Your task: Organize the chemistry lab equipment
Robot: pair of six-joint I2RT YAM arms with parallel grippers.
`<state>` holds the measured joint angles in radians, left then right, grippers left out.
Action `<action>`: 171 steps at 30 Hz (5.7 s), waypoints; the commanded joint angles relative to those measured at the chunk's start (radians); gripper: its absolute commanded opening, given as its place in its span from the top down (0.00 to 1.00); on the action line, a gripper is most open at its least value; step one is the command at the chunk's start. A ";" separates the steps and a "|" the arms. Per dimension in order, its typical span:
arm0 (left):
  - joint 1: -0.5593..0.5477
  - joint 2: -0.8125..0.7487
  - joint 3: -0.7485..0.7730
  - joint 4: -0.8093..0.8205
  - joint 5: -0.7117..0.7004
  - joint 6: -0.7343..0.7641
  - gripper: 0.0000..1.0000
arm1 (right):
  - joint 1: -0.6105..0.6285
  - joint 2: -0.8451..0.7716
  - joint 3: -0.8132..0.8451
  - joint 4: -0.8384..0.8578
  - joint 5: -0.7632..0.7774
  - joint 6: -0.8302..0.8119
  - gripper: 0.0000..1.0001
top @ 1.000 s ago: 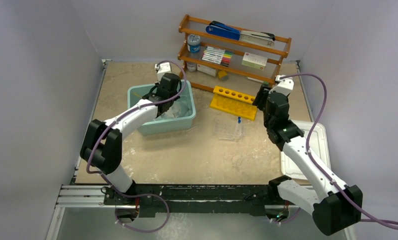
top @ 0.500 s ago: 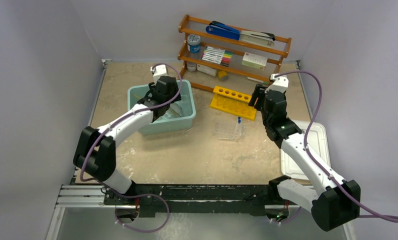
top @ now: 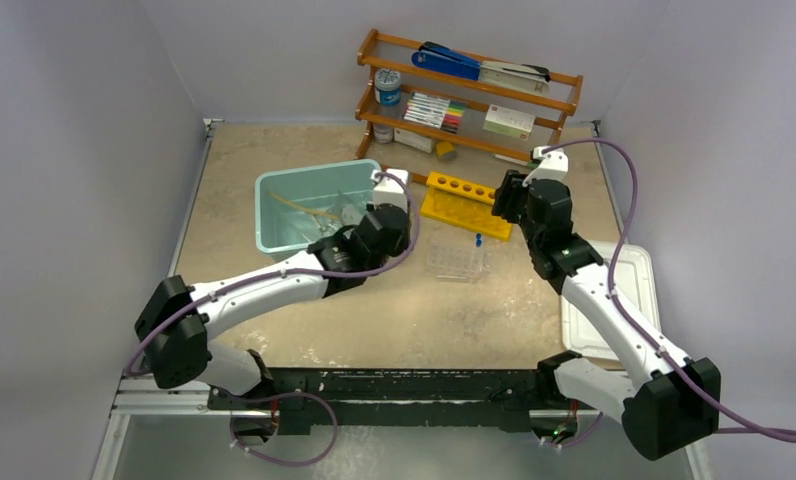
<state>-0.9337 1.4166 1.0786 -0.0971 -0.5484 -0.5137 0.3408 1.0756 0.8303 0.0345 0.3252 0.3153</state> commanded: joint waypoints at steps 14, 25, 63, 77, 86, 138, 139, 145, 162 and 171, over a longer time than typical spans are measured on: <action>0.101 0.271 -0.036 0.123 0.061 0.027 0.84 | -0.003 -0.120 -0.077 0.025 -0.120 -0.010 0.36; 0.187 0.266 -0.098 0.215 0.262 0.166 0.65 | -0.002 -0.108 -0.092 0.036 -0.118 -0.007 0.36; 0.209 0.338 -0.222 0.197 0.522 0.495 0.80 | -0.002 -0.064 -0.089 0.055 -0.116 -0.004 0.35; 0.209 0.146 -0.294 0.355 0.587 0.431 0.88 | -0.002 -0.069 -0.071 0.062 -0.147 0.001 0.35; 0.208 0.007 -0.344 0.528 0.652 0.364 0.88 | -0.002 -0.022 -0.009 0.087 -0.287 -0.018 0.33; 0.207 -0.235 -0.388 0.526 0.653 0.380 0.88 | 0.200 0.225 0.116 0.320 -0.774 0.214 0.45; 0.207 -0.240 -0.389 0.528 0.653 0.378 0.88 | 0.200 0.226 0.115 0.319 -0.772 0.213 0.45; 0.207 -0.237 -0.388 0.529 0.656 0.377 0.88 | 0.203 0.231 0.115 0.332 -0.786 0.214 0.45; 0.207 -0.245 -0.387 0.529 0.662 0.373 0.87 | 0.219 0.268 0.125 0.355 -0.806 0.220 0.58; 0.207 -0.245 -0.387 0.527 0.662 0.376 0.87 | 0.220 0.262 0.121 0.349 -0.793 0.213 0.77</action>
<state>-0.7269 1.1969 0.6888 0.3950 0.1020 -0.1383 0.5552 1.3548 0.9165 0.3450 -0.4599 0.5316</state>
